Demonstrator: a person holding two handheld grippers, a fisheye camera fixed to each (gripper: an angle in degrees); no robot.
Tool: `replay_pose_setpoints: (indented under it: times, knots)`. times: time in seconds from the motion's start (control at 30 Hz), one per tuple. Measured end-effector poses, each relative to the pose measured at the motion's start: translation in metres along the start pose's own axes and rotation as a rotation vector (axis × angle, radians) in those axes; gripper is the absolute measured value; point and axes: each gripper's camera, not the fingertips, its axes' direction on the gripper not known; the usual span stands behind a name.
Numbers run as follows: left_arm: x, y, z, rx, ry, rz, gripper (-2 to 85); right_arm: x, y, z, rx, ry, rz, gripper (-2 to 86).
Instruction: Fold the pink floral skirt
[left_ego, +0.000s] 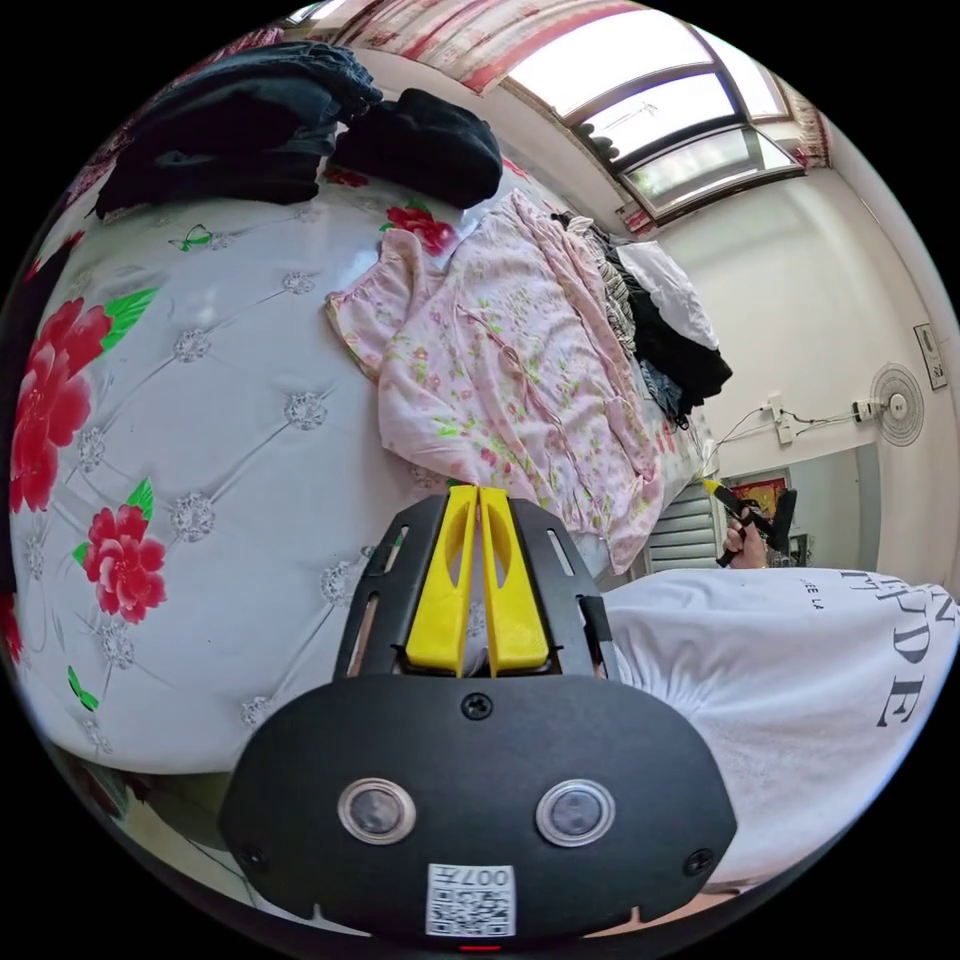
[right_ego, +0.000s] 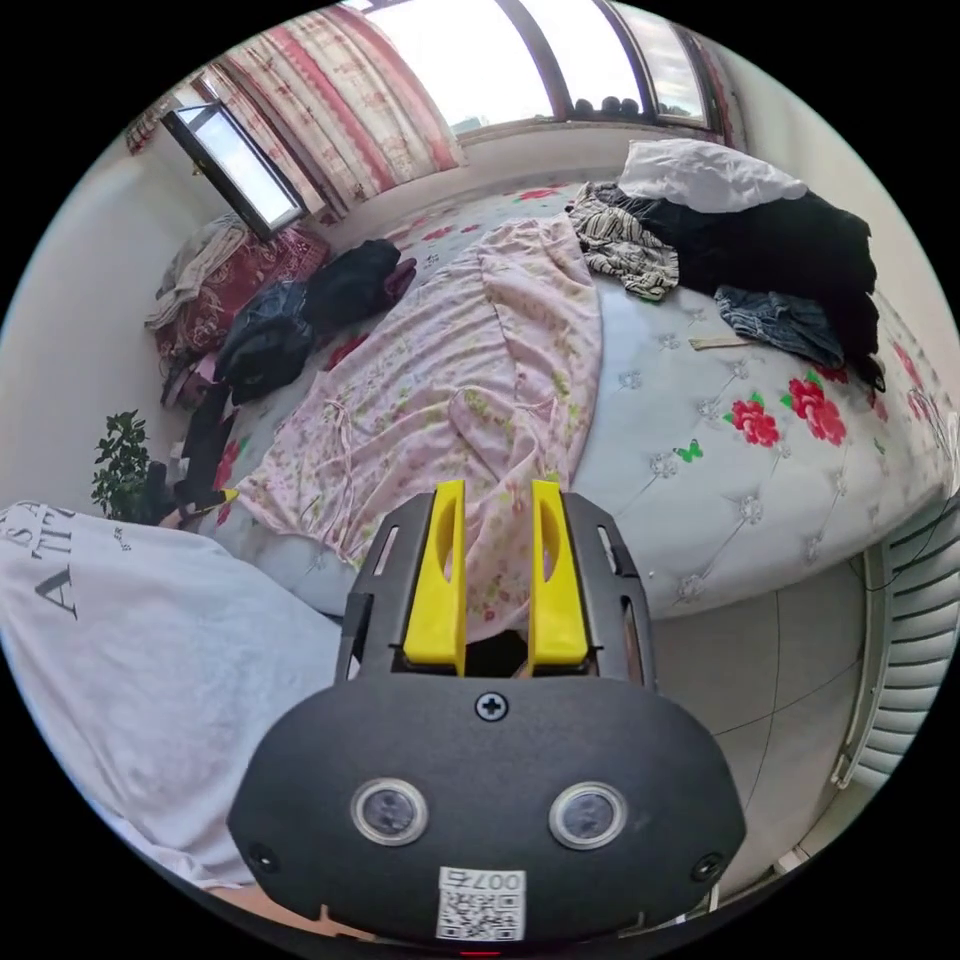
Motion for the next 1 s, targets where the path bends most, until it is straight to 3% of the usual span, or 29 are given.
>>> replay_pose_setpoints:
  times: [0.33,0.53,0.7,0.83,0.93,1.0]
  knots:
    - [0.000,0.008,-0.011,0.012,-0.058,-0.058,-1.0,0.026,-0.097,0.136,-0.296,0.061,0.008,0.8]
    - [-0.024,-0.011,-0.094,0.227,-0.257,-0.132,-0.9,0.009,-0.102,0.126,-0.289,-0.295,-0.147,-0.2]
    - [-0.038,-0.068,-0.212,0.549,-0.491,-0.287,0.1,-0.143,-0.107,0.145,-0.419,-0.837,-0.608,0.5]
    - [-0.013,-0.081,-0.232,0.622,-0.683,-0.342,5.2,-0.173,-0.131,0.136,-0.410,-0.676,-0.804,1.9]
    - [0.026,-0.073,-0.194,0.627,-0.659,-0.216,6.7,-0.121,-0.177,0.137,-0.304,-0.525,-0.634,4.0]
    - [0.059,-0.083,-0.116,0.485,-0.533,-0.060,7.9,-0.066,-0.220,0.146,-0.271,-0.355,-0.475,5.9]
